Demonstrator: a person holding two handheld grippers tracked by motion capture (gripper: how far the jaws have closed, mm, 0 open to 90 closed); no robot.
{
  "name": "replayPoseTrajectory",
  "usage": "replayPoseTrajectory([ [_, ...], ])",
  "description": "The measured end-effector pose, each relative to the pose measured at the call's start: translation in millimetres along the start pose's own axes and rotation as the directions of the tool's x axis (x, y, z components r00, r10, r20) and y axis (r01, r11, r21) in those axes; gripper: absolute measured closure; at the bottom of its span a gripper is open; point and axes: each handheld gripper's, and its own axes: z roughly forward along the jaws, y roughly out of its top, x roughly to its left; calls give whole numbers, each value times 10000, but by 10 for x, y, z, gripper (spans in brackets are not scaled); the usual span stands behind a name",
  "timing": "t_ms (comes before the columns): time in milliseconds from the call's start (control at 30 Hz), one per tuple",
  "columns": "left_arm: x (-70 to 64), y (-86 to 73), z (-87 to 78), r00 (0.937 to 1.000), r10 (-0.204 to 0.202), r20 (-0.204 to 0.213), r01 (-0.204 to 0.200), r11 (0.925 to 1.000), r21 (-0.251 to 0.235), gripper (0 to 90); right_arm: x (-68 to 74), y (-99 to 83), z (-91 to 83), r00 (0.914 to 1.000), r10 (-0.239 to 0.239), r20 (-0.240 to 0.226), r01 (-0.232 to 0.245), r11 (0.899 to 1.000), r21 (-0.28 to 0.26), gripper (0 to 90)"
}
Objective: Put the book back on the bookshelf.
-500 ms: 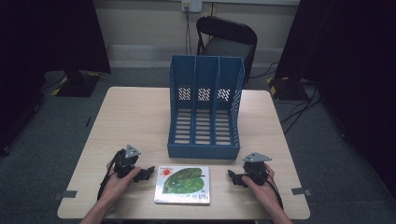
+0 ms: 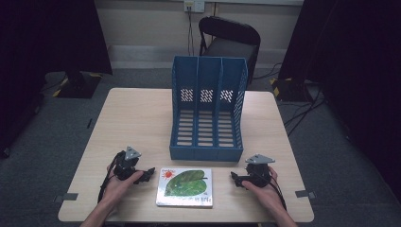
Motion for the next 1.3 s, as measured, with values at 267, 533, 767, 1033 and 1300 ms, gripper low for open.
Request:
replayPoseTrajectory([
  [267, 41, -2, -108, 9990, -330, 298, 331, 9994, -48, 172, 30, 35, -61, 9985, 112, -537, -104, 9998, 146, 158],
  [533, 17, 19, -274, 9947, -643, 797, 675, 9970, -380, 222, 118, 75, -147, 9942, -138, -1067, 123, 9998, -147, 203],
  [767, -71, 51, -394, 9881, -771, 1329, 879, 9931, -778, 281, 313, 123, -287, 9792, -630, -1929, 538, 9972, -524, 274],
  [1033, -324, 122, -331, 9704, -9, 2417, 147, 9984, -552, 332, 603, 274, -292, 9607, -818, -2651, 644, 9952, -736, 298],
  [1300, -511, 128, -202, 9573, 625, 2823, -591, 9980, -205, 330, 892, 268, -107, 9375, -1628, -3076, 1587, 9866, -384, 279],
])
